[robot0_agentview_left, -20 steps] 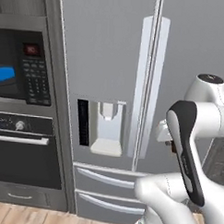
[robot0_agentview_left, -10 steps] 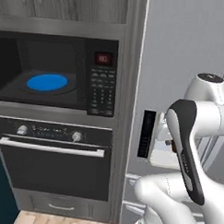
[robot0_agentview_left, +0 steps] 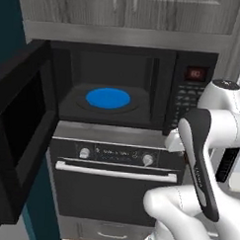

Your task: Pick the sweet potato from the counter and place it in the microwave.

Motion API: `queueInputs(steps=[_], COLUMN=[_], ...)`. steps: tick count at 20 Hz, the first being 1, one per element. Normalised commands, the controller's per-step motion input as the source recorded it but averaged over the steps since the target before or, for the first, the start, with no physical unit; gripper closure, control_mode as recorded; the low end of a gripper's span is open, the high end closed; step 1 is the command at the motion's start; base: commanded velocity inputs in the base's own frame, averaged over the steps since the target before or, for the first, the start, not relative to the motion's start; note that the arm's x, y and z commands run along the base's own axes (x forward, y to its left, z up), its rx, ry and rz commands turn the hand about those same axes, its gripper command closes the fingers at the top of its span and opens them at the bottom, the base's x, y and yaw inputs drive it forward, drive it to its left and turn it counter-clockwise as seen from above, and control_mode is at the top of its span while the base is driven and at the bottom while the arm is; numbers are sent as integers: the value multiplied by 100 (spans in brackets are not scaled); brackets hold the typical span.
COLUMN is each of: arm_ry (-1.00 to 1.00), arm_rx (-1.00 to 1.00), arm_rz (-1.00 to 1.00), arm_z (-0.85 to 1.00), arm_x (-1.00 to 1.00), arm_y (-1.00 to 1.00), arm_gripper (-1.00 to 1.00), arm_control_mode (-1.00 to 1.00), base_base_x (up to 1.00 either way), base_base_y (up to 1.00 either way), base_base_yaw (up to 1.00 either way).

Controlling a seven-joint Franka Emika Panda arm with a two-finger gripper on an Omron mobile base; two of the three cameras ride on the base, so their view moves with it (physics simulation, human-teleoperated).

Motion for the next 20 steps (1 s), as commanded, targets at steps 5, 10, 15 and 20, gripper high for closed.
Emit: queueInputs(steps=[5,10,15,20], arm_ry=[0,0,0,0], arm_rx=[0,0,0,0], arm_rz=[0,0,0,-1], arm_z=[0,0,0,-4], arm_x=[0,0,0,13], arm_y=[0,0,0,-21], arm_gripper=[100,100,100,100], arm_control_mode=[100,100,100,-100], base_base_x=[73,35,29,0], base_base_y=[100,95,7,0], base_base_yaw=[-15,-5,0,0])
